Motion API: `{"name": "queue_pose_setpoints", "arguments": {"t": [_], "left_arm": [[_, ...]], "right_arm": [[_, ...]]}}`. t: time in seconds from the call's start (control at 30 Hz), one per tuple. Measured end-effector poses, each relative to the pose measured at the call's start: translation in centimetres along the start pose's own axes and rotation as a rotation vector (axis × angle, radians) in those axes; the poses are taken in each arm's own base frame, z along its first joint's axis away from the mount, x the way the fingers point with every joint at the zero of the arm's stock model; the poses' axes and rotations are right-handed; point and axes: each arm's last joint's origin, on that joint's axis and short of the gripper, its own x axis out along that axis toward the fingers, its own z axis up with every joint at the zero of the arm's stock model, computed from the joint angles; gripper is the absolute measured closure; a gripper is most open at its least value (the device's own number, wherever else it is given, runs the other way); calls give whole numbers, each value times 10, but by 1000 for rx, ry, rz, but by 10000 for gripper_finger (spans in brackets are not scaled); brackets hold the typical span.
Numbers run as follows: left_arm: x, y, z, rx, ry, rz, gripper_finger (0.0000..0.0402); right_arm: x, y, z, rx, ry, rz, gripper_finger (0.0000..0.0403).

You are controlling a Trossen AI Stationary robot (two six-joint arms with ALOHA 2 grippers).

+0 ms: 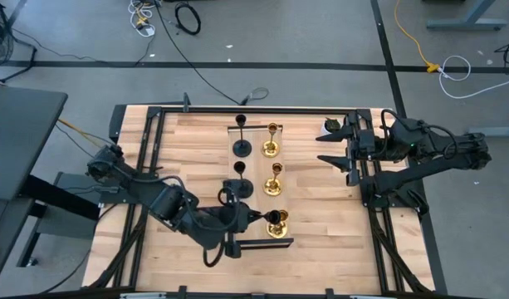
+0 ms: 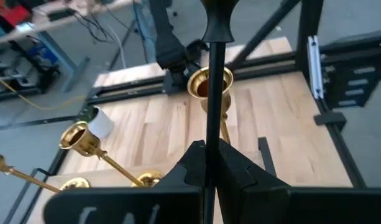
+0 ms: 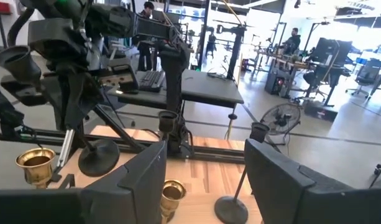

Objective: Pick & Place candle stick holders
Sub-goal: Put the black candle holder on the shelf aligned with the golden candle holders

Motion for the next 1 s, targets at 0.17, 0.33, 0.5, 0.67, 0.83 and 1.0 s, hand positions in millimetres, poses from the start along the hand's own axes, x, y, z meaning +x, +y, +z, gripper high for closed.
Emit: {"name": "queue_pose_setpoints", "arguments": {"t": [0.17, 0.33, 0.5, 0.67, 0.83, 1.0], "left_arm": [[-5, 2, -16, -47, -17, 87, 387], [-12, 5, -37, -146, -94, 97, 389], [-16, 9, -61, -210, -178, 79, 385], [-10, 8, -87, -279, -255, 67, 389], [-3, 5, -113, -310, -293, 51, 385], [-1, 3, -129, -374, -386, 11, 389]], "right_arm": [[0, 0, 0, 0, 0, 0, 188], [0, 0, -1, -2, 10, 2, 188], [0, 0, -1, -9, 8, 1, 188], [0, 0, -1, -8, 8, 1, 188], [0, 0, -1, -8, 6, -9, 188], [0, -2, -1, -8, 14, -68, 188]]}}
